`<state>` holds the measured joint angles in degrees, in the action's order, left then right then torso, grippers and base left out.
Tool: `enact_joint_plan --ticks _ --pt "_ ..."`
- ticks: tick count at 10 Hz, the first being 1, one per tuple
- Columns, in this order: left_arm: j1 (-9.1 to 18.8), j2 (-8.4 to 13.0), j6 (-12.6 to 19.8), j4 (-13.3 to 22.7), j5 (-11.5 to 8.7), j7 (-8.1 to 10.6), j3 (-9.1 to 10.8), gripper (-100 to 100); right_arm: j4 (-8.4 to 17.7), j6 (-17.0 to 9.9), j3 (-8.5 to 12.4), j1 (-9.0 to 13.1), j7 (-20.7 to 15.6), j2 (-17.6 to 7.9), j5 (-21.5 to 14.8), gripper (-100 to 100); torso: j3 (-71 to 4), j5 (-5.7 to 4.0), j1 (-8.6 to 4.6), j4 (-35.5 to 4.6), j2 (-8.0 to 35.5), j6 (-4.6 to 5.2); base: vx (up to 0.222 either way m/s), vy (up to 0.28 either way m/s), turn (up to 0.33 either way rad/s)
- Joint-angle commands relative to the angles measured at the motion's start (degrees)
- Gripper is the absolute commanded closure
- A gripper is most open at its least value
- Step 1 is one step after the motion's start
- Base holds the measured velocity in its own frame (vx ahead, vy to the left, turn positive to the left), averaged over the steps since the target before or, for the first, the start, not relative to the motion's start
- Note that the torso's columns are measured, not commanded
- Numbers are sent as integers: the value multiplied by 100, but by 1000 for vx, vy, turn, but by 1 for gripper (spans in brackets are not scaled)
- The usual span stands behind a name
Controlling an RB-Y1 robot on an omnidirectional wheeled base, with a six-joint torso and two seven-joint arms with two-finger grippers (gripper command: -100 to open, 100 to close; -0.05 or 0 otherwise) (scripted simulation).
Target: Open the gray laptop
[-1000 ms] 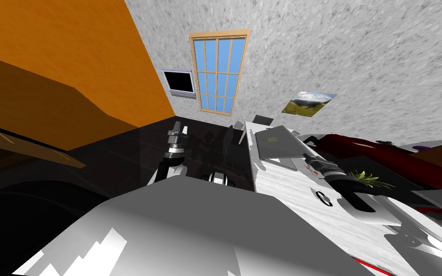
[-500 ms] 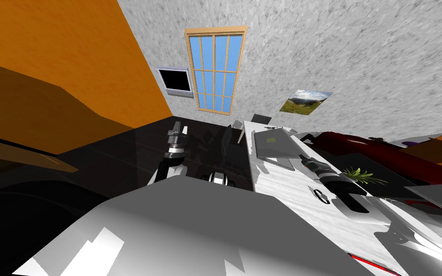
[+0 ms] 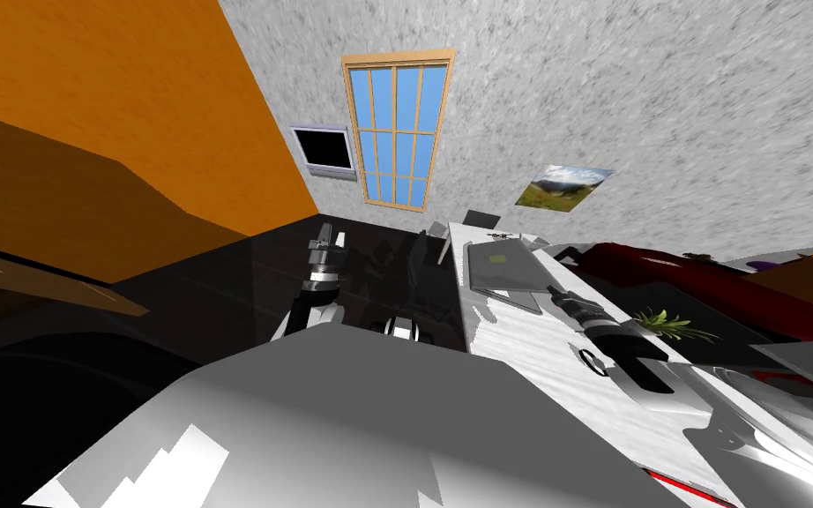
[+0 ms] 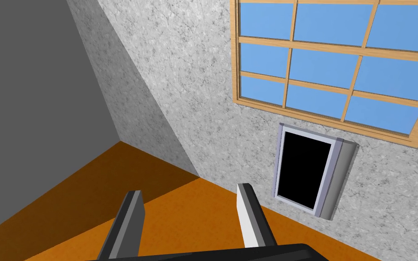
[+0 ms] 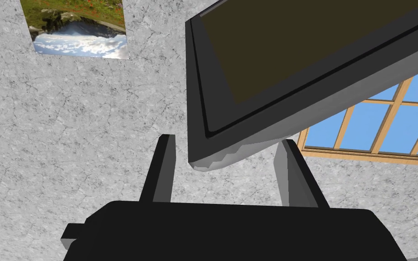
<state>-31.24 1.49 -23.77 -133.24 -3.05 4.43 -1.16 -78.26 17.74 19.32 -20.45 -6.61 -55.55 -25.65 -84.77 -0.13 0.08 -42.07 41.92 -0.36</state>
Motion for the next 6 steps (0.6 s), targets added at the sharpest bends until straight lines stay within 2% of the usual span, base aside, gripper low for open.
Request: enact_joint_plan --ticks 1,2,6 --pt "0 0 0 0 0 0 0 0 -10 23 -39 7 -10 4 -11 100 0 0 -2 -1 0 0 0 0 0" --pt "0 0 0 0 0 0 0 0 -52 -19 26 -70 146 -191 50 -100 0 -2 -3 0 -1 -1 6 12 -45" --pt "0 0 0 0 0 0 0 0 -212 -82 118 -281 509 -653 180 -100 23 14 -4 -23 41 35 18 24 -43"
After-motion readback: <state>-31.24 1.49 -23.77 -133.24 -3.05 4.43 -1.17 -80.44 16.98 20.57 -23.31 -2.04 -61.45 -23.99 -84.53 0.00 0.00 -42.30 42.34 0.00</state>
